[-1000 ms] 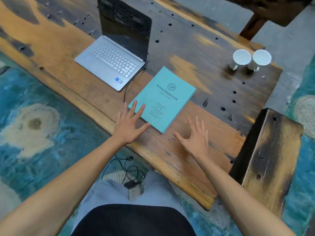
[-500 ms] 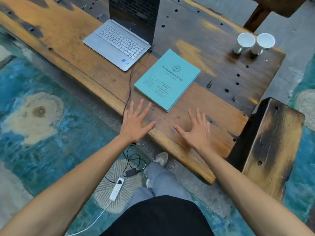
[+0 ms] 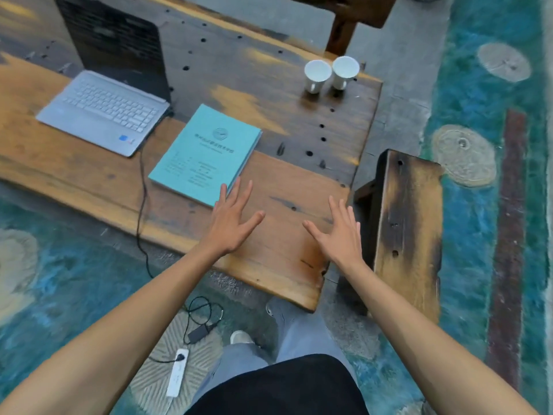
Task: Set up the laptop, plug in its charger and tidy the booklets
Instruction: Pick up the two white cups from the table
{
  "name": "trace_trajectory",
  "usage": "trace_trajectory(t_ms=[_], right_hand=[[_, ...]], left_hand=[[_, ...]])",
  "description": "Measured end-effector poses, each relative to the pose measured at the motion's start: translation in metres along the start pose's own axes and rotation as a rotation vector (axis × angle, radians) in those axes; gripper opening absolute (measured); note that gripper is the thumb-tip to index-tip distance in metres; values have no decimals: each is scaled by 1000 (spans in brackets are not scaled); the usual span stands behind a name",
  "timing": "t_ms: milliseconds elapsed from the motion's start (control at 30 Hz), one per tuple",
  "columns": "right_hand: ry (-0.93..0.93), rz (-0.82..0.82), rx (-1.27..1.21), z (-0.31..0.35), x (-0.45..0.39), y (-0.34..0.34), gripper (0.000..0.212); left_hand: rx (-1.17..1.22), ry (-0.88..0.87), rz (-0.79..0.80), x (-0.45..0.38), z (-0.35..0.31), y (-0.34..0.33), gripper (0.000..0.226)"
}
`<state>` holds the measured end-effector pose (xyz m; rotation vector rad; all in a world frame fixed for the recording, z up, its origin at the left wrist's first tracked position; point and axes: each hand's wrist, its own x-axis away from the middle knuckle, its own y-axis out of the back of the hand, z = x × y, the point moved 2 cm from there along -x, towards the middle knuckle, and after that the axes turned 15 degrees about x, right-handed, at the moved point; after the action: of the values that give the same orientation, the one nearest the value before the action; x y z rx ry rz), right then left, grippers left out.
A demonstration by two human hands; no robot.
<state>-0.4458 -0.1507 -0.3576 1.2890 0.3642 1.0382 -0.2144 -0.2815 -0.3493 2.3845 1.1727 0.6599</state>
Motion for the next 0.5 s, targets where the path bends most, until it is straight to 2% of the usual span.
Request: trace_trajectory(t_ms=[200,367,500], right_hand=[[-37,42,-123,-31,-70,27,91],[-86,67,-240,-43,-149,51,92],[-83,94,-350,-42,-209,71,91]], left_hand=[[79,-1,-38,-90,-36,-21,69],[180,50,-28,-176,-57,-39,84],[303,98,-81,-228,-76,-42,79]])
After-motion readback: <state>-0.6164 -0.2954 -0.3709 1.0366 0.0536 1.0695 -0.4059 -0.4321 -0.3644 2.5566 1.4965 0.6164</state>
